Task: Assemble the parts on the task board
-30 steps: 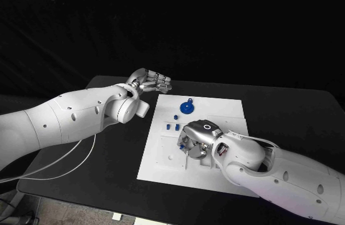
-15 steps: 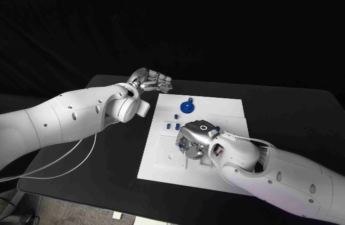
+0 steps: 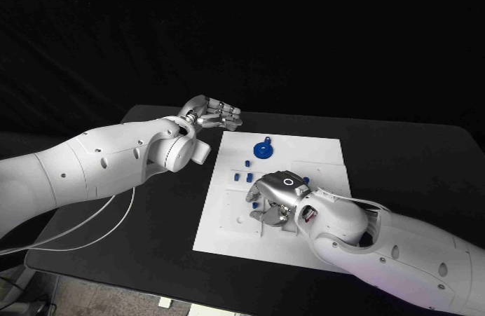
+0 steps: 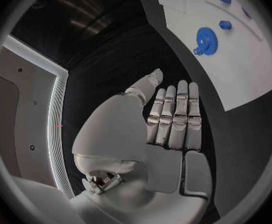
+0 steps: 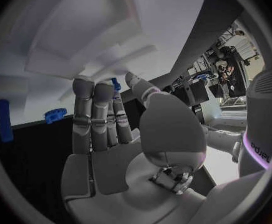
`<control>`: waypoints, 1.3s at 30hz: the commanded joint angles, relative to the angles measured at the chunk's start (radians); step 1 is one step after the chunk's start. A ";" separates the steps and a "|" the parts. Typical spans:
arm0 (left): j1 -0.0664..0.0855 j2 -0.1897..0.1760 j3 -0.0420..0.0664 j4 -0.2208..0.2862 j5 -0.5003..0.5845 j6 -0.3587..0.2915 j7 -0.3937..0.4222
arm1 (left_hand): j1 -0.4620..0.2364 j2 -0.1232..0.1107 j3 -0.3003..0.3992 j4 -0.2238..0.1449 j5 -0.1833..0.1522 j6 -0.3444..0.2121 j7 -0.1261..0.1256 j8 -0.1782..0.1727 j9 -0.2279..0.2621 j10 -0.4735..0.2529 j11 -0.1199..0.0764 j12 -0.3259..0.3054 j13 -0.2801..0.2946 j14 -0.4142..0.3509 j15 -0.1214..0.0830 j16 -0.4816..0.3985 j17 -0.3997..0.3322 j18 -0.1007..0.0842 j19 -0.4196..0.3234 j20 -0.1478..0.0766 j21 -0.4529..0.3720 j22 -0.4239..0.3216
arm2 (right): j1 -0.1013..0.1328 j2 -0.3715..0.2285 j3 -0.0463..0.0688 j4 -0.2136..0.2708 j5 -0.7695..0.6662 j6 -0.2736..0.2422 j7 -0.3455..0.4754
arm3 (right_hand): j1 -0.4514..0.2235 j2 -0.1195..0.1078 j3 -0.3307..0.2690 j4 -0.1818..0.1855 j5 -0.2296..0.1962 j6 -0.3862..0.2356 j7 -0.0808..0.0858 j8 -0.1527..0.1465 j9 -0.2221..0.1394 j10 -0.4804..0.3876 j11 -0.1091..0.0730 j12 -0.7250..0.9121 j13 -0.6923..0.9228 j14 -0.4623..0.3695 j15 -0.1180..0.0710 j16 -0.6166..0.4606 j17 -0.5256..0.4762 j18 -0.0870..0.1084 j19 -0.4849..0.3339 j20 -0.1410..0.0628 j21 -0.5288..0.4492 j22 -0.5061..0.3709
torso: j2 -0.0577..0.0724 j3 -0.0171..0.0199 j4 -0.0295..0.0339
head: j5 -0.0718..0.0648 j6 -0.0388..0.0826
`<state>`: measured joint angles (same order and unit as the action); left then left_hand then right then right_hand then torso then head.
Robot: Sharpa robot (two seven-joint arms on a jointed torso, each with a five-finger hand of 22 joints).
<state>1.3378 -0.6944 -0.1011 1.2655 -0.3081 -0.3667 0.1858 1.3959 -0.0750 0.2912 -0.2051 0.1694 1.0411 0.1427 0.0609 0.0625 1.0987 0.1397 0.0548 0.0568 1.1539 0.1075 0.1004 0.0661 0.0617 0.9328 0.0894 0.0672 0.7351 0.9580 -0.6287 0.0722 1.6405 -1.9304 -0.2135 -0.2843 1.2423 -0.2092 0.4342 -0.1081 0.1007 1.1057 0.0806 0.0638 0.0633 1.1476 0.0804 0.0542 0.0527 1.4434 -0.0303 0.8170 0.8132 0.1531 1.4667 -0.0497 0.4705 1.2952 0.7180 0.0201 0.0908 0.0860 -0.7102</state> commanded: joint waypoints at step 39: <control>0.001 -0.011 0.000 -0.006 0.004 0.021 0.010 | 0.006 0.003 -0.007 -0.002 0.006 -0.003 0.007 0.002 0.000 -0.005 -0.001 0.004 0.001 -0.003 0.007 -0.007 0.002 0.004 0.001 0.003 0.002 -0.009 | -0.006 -0.233 0.229 0.053 0.168 0.228 -0.024 | 0.088 0.005 -0.198 0.060 0.001 -0.068 -0.034 -0.002 -0.001 -0.057 0.017 0.006 0.007 -0.015 0.020 0.024 -0.042 0.034 0.042 0.022 0.005 -0.090 | 0.001 -0.0015 -0.0014 | -0.049 0.035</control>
<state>1.3377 -0.7059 -0.1015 1.2574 -0.3081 -0.3590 0.1840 1.3959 -0.0750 0.2913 -0.2052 0.1694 1.0377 0.1462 0.0609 0.0624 1.0988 0.1396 0.0548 0.0569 1.1503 0.1111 0.0965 0.0661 0.0617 0.9328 0.0893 0.0672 0.7272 0.9529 -0.8616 0.3005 1.6932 -1.7834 -0.0777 -0.3030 1.3206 -0.2066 0.2413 -0.0494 0.1045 1.0435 0.0469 0.0638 0.0635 1.0916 0.0983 0.0584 0.0599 1.4302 -0.0177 0.8375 0.7723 0.1771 1.4665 -0.0315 0.4821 1.2065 0.7180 0.0187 0.0887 0.0376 -0.6736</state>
